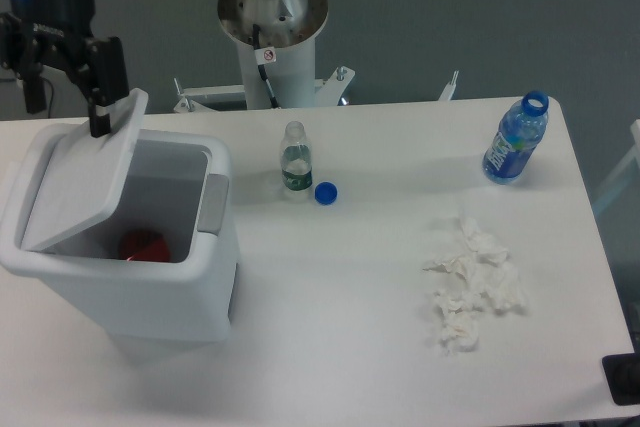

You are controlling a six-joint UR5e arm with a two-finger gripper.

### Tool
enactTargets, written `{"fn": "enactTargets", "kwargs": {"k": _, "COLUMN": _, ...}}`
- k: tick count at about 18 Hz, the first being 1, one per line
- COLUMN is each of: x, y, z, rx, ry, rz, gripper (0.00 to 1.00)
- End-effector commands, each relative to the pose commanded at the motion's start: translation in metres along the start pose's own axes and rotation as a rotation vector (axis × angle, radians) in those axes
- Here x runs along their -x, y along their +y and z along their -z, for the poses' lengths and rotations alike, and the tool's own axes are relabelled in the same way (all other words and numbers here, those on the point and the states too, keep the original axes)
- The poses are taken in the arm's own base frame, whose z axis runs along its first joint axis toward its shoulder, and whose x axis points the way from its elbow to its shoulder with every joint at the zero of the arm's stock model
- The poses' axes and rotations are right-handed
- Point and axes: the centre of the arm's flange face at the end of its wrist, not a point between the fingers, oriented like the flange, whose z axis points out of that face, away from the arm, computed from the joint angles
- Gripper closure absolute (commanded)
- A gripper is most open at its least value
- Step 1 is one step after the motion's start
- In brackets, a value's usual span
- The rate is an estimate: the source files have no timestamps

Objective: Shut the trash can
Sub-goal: 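Push the raised lid forward with the gripper to tip it down, then lower the gripper onto the lid, pressing it flat onto the can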

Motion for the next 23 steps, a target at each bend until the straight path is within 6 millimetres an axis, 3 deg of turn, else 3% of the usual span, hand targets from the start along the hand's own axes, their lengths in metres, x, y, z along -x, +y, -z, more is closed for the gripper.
{"fn": "enactTargets", "kwargs": {"k": 18, "x": 0.034, "y": 0.006, "z": -0.028, "rx": 0.039, "ry": -0.031, "rz": 0.006, "gripper": 0.0}}
{"fn": "enactTargets", "kwargs": {"k": 23, "x": 0.042, "y": 0.009, "z": -0.051, "rx": 0.078, "ry": -0.032, "rz": -0.005, "gripper": 0.0}}
